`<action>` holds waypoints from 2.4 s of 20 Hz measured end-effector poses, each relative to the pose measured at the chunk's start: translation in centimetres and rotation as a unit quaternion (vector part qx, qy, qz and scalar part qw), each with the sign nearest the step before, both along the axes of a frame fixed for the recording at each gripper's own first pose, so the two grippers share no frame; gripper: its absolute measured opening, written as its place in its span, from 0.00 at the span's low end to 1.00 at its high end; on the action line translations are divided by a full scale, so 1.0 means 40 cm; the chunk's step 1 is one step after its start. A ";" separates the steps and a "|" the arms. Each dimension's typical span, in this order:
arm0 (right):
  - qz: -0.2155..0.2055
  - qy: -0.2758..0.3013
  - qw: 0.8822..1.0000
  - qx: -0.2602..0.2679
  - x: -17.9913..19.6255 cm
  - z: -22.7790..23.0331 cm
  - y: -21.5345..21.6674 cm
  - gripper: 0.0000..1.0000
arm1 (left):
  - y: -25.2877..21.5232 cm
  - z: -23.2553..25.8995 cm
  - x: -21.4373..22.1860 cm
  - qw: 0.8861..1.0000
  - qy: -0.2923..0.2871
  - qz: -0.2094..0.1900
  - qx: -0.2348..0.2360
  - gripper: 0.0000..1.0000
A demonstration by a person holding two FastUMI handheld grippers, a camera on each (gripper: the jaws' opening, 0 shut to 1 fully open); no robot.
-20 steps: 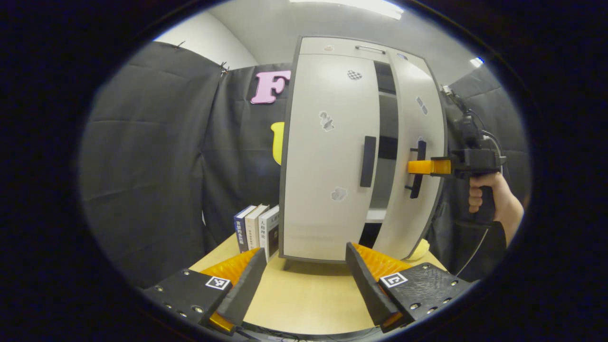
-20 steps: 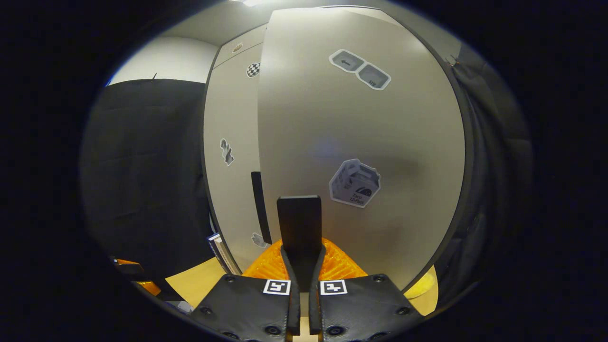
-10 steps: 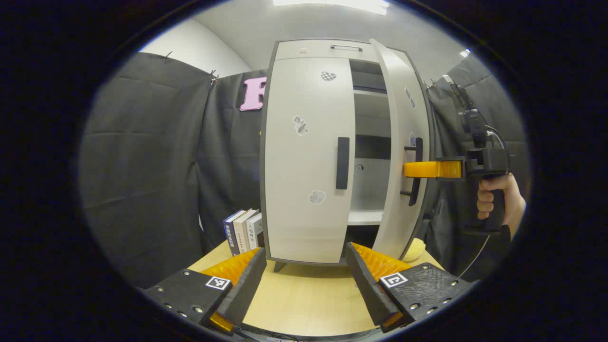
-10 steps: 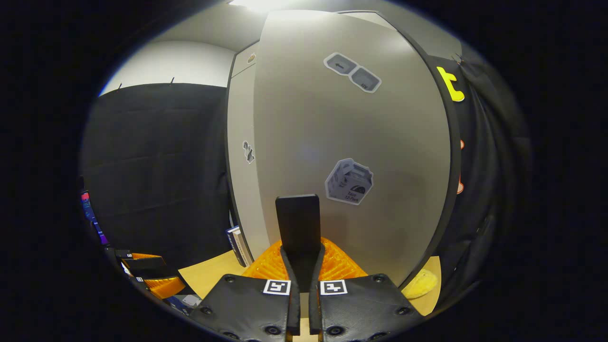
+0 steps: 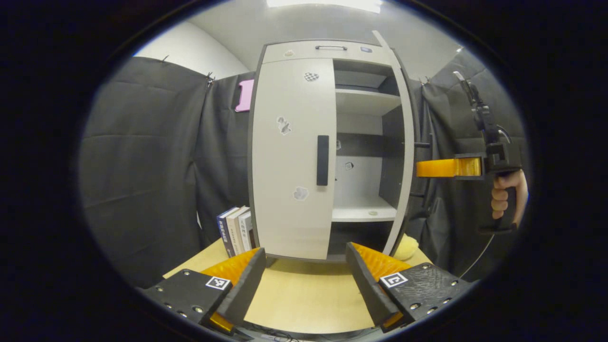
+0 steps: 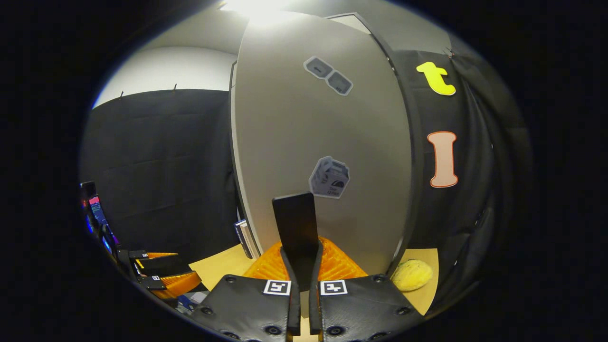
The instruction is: Open the right door of the double-door shoe cabinet with the right hand, and open the left door with the left hand.
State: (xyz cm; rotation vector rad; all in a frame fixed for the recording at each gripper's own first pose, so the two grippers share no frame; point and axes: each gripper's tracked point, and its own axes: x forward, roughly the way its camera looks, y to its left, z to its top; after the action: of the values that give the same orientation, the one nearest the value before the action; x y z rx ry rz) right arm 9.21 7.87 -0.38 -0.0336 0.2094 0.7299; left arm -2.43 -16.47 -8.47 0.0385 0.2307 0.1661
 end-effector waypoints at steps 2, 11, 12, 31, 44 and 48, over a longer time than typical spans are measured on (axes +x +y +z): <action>-0.002 0.004 1.000 0.003 0.001 0.001 -0.012 0.06 | -0.024 0.000 -0.016 1.000 -0.001 0.003 0.001 0.96; -0.024 -0.004 1.000 0.002 -0.002 0.016 -0.131 0.05 | -0.059 -0.026 -0.074 1.000 0.011 0.010 -0.004 1.00; -0.032 -0.005 0.999 0.004 -0.002 0.015 -0.149 0.08 | -0.056 -0.022 -0.075 1.000 0.010 0.009 -0.003 0.98; -0.221 -0.005 0.975 -0.021 0.013 -0.009 -0.308 0.06 | 0.221 -0.005 -0.039 0.999 0.004 -0.027 -0.023 1.00; -0.317 -0.007 0.946 -0.071 -0.132 -0.083 -0.339 0.06 | 0.448 0.021 0.088 0.996 -0.022 -0.079 -0.021 1.00; -0.369 -0.055 0.924 -0.087 -0.200 -0.044 -0.384 0.02 | 0.460 0.064 0.166 0.992 -0.037 -0.113 -0.033 1.00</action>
State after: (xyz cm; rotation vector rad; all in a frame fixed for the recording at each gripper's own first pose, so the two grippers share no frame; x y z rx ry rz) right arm 1.23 -7.50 -2.12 -0.1571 0.1610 -0.0469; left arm 4.21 1.94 -5.89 -0.0083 0.1555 -0.0665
